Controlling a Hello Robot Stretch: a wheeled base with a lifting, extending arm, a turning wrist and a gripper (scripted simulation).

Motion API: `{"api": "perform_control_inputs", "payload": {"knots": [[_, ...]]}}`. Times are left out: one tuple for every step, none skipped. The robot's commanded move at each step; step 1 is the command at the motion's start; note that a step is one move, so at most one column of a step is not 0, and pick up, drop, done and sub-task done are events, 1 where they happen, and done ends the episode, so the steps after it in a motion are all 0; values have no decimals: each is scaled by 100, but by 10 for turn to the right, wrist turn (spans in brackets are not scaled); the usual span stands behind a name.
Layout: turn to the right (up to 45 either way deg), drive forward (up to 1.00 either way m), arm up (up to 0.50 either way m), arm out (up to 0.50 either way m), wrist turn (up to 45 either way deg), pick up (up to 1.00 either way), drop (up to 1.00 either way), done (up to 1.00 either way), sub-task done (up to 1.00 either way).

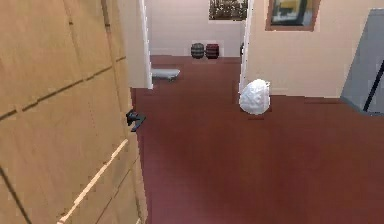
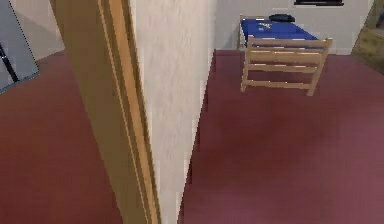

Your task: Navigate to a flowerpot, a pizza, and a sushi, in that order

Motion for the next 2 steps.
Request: {"api": "perform_control_inputs", "payload": {"knots": [[0, 25, 0, 0, 0, 0, 0, 0, 0], [30, 0, 0, 0, 0, 0, 0, 0, 0]]}}
